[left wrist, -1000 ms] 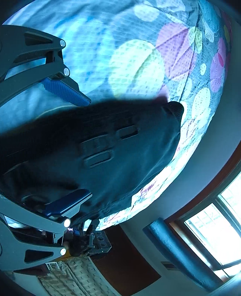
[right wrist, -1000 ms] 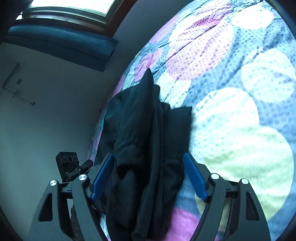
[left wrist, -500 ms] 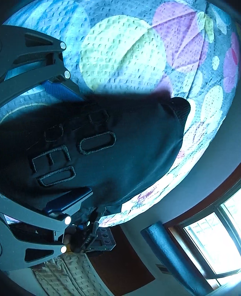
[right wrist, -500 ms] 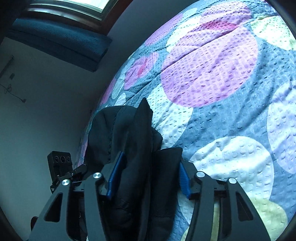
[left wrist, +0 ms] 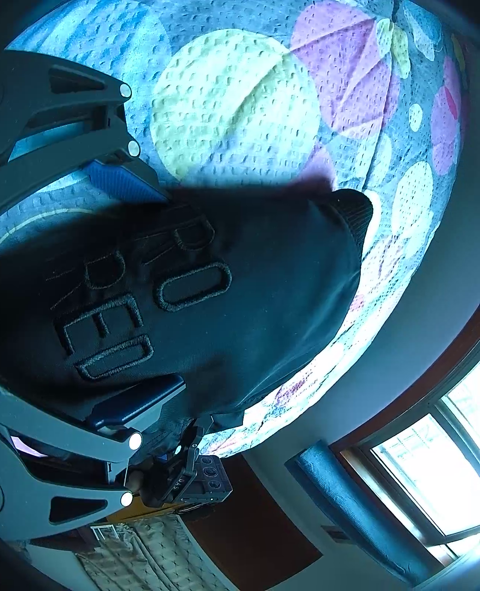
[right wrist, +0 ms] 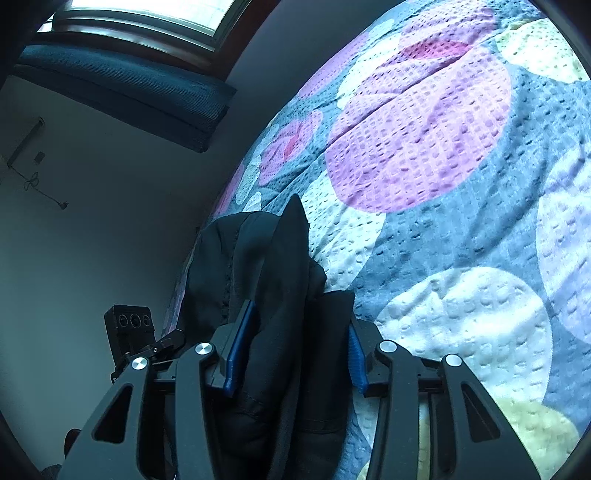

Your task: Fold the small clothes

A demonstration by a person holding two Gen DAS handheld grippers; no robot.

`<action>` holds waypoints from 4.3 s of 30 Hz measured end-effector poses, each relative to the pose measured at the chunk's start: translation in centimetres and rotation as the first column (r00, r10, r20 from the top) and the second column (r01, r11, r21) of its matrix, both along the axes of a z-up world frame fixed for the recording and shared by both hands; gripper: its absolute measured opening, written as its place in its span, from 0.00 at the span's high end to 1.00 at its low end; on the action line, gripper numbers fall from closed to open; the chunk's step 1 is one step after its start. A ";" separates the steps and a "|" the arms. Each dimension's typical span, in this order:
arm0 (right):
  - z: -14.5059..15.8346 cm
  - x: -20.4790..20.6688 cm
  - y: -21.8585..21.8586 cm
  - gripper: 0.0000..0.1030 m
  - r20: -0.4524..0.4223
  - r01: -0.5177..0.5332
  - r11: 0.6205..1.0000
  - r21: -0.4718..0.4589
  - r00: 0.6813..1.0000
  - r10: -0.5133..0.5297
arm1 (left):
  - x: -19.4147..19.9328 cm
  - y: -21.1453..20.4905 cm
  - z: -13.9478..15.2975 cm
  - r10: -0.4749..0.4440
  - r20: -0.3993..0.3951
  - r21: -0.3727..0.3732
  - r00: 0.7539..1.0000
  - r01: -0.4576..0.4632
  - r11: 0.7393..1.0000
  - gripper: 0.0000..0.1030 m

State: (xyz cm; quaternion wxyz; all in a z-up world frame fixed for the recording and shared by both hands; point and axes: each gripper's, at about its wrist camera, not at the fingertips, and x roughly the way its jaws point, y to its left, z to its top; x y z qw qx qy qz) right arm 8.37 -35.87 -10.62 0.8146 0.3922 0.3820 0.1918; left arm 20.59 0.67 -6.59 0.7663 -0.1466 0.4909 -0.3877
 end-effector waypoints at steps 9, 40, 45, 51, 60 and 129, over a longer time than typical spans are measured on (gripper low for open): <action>-0.2 -1.3 -0.3 0.56 0.016 0.002 1.000 0.010 1.000 -0.002 | 0.1 0.2 -0.3 0.004 0.032 -0.018 0.999 -0.003 1.000 0.10; 0.7 -3.3 -1.2 0.31 0.134 0.036 0.986 0.164 0.989 -0.058 | -0.2 1.5 -0.5 0.040 0.057 -0.054 0.998 -0.037 0.998 0.03; 1.1 -6.4 -1.6 0.29 0.131 0.106 0.981 0.164 0.983 -0.128 | -3.1 3.2 0.3 0.088 0.052 -0.029 0.995 -0.086 0.996 0.03; 2.2 -11.0 -0.4 0.21 0.096 0.160 0.985 0.062 0.982 -0.166 | -7.9 6.0 2.0 0.171 0.080 0.022 0.982 -0.173 0.985 0.03; 3.0 -16.8 2.5 0.17 0.086 0.181 0.982 -0.051 0.981 -0.176 | -14.7 8.2 2.9 0.364 0.172 0.254 0.915 -0.398 0.881 0.03; 4.5 -20.4 14.0 0.16 0.038 0.150 0.775 -0.615 0.986 -0.161 | -22.5 3.5 5.3 0.264 0.449 0.441 0.854 -0.469 0.765 0.03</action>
